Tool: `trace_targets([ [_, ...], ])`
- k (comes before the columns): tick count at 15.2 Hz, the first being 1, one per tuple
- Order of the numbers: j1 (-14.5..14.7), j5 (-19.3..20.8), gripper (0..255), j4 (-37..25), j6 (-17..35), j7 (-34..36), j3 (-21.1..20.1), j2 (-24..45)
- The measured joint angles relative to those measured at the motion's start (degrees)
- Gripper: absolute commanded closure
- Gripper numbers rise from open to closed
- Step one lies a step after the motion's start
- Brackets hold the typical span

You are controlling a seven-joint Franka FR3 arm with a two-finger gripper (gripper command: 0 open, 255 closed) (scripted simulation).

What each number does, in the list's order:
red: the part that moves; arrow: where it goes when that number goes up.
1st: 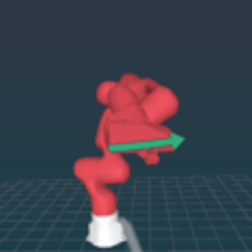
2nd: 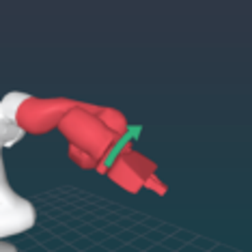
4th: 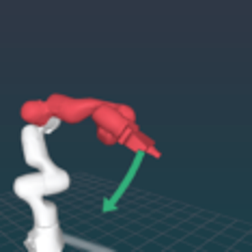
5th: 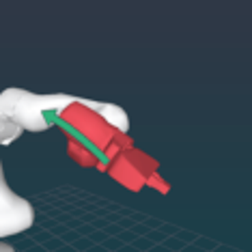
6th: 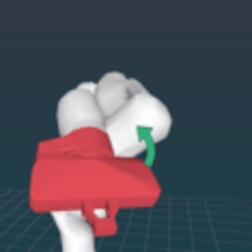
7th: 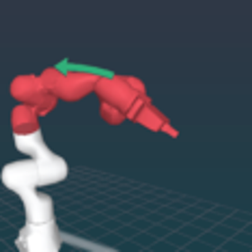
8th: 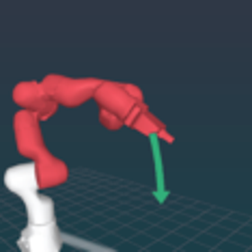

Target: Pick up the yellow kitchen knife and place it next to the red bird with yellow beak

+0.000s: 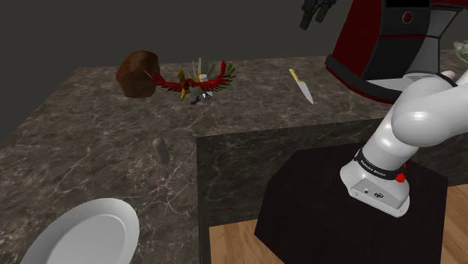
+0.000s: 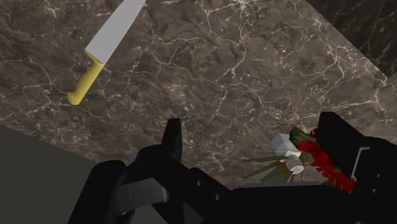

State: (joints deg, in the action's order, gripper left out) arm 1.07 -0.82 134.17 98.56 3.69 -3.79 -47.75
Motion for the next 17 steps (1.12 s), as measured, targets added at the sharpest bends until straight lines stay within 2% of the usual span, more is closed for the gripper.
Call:
trace_targets([
  [5, -1.41, 1.01, 0, 2.71, 3.67, -1.10, 2.21, 1.93],
  [17, -7.12, 4.42, 0, 8.19, 18.98, -5.95, 11.36, 15.38],
])
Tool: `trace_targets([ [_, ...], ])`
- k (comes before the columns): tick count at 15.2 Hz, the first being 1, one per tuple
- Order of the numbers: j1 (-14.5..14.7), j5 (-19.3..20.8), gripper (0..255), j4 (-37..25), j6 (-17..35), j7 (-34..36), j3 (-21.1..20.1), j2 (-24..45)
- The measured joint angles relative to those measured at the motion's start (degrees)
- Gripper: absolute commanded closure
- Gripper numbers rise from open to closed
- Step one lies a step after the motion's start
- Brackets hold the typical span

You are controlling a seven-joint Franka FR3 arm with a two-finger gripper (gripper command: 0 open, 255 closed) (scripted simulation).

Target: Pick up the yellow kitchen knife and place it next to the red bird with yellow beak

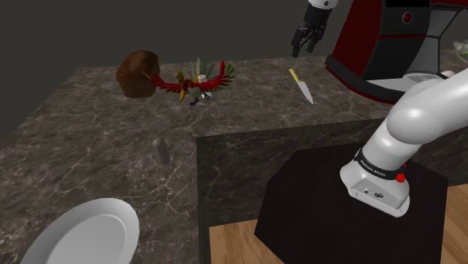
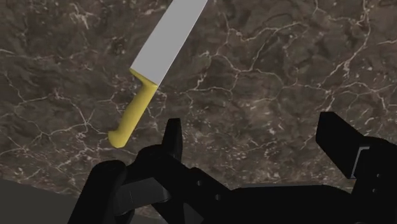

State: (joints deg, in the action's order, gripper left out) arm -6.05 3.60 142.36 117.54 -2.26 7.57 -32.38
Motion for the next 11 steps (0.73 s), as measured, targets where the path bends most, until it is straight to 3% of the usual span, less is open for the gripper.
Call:
trace_targets([
  [11, -3.54, -0.93, 0, -1.97, 13.28, -5.38, 8.24, 18.68],
])
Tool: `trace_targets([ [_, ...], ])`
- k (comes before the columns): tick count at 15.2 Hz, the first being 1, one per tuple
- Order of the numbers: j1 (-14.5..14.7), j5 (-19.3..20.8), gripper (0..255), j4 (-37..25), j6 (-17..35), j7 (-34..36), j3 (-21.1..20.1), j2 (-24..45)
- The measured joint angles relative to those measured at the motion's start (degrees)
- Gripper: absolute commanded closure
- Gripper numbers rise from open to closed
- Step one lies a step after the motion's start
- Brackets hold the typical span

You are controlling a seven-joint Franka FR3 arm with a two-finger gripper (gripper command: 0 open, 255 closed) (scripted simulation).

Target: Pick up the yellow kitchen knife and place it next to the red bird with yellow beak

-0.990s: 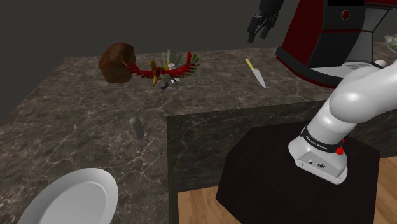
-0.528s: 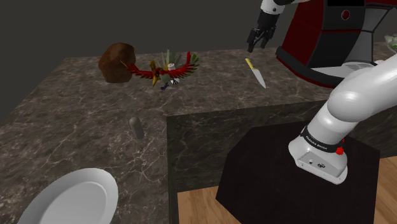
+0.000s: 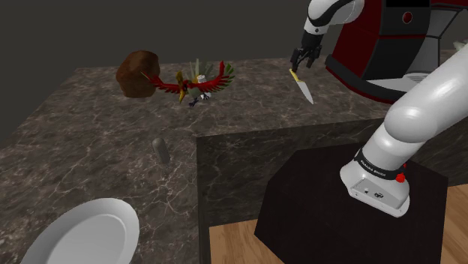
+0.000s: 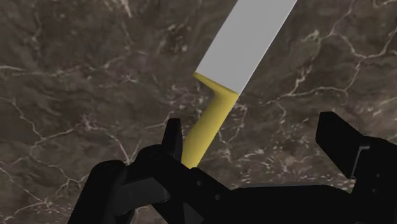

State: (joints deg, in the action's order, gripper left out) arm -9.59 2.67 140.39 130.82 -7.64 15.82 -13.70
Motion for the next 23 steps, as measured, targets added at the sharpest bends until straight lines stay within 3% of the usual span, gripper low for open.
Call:
trace_targets([
  [8, 0.08, -1.65, 0, 1.58, 6.63, -1.54, 1.07, 5.54],
  [15, 0.14, -1.96, 0, 1.89, 7.78, -1.80, 1.16, 6.36],
  [16, 0.14, -1.96, 255, 1.89, 7.78, -1.80, 1.16, 6.36],
  [23, 0.15, -1.96, 255, 1.87, 7.80, -1.80, 1.14, 6.34],
])
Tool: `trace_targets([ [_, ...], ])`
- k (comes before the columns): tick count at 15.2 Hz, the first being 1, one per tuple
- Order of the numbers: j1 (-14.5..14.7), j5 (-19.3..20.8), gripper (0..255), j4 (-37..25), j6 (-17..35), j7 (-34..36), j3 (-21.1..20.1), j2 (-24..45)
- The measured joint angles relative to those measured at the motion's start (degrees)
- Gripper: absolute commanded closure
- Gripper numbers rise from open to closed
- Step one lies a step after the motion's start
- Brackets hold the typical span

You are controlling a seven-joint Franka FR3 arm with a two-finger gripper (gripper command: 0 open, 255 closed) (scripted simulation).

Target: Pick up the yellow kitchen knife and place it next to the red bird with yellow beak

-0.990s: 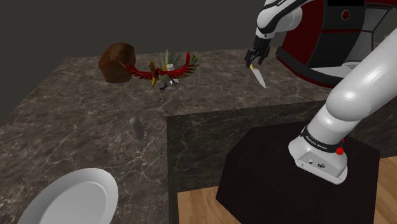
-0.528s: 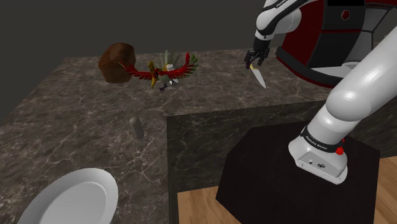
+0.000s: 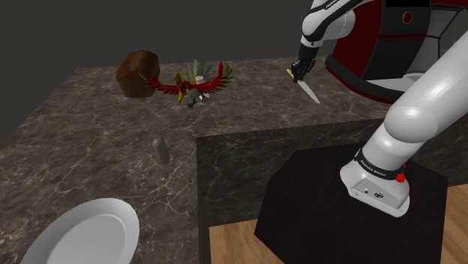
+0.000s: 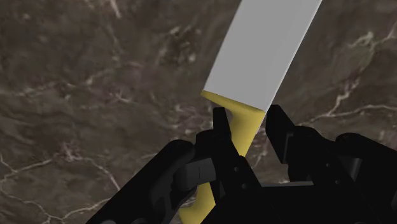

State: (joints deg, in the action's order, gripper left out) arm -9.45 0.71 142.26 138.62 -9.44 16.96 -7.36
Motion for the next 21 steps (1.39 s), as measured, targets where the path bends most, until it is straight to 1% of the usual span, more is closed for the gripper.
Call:
trace_targets([
  [3, 0.00, 0.00, 255, 0.00, -0.01, 0.00, 0.00, -0.01],
  [5, -0.02, 0.20, 255, -0.42, -0.94, 0.23, -0.08, -0.50],
  [21, -0.49, 2.30, 255, -6.56, -14.11, 2.05, -1.07, -7.74],
])
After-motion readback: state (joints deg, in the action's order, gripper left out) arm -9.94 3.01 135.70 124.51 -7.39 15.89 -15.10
